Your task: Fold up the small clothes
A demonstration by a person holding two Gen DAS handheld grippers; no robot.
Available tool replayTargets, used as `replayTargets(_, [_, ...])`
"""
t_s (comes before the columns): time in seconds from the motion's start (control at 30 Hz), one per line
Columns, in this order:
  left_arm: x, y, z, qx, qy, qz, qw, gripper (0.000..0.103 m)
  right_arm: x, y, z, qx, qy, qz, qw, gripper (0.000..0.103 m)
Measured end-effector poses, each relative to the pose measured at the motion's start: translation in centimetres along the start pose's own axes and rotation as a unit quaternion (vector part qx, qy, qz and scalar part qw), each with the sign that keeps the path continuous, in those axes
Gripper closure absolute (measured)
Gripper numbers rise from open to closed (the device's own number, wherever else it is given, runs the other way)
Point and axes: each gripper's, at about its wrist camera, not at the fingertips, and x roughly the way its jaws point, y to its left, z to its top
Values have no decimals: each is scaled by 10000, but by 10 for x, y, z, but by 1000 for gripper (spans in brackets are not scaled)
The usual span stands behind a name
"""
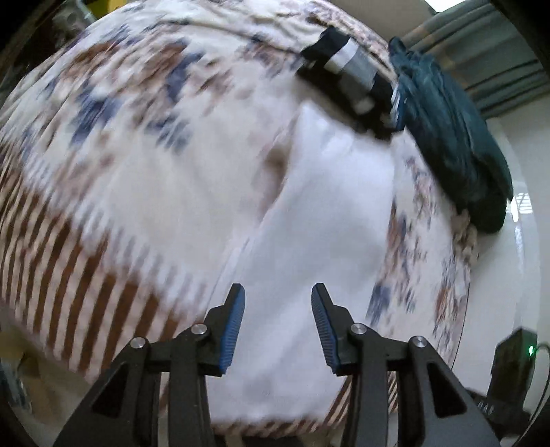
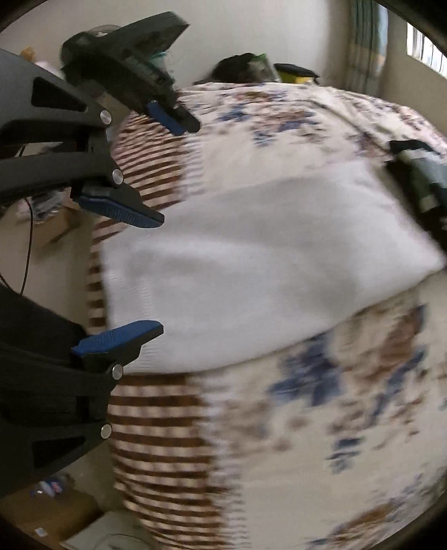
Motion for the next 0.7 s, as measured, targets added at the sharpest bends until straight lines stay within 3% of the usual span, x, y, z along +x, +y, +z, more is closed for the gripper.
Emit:
replayTargets(0.2, [80, -38, 106, 428, 170, 313, 9984, 65, -23, -10, 122, 83, -684, -18, 9976, 44])
replayTargets(0.43, [176, -48, 161, 345, 725, 661, 9946, 66, 43, -26, 248, 432, -448, 98, 9980, 44])
replayTargets(0.53, [196, -34, 167, -211, 932, 131, 9953, 66, 79, -34, 285, 459, -192, 82, 9987, 44])
replayTargets(0.63, [170, -12, 164, -709, 688, -683, 9928, 65, 96, -39, 307, 481, 63, 212, 9986, 44])
replayTargets(0.7, [151, 4, 161, -900, 432, -688, 9926, 64, 100, -41, 314, 397, 122, 327, 9986, 44])
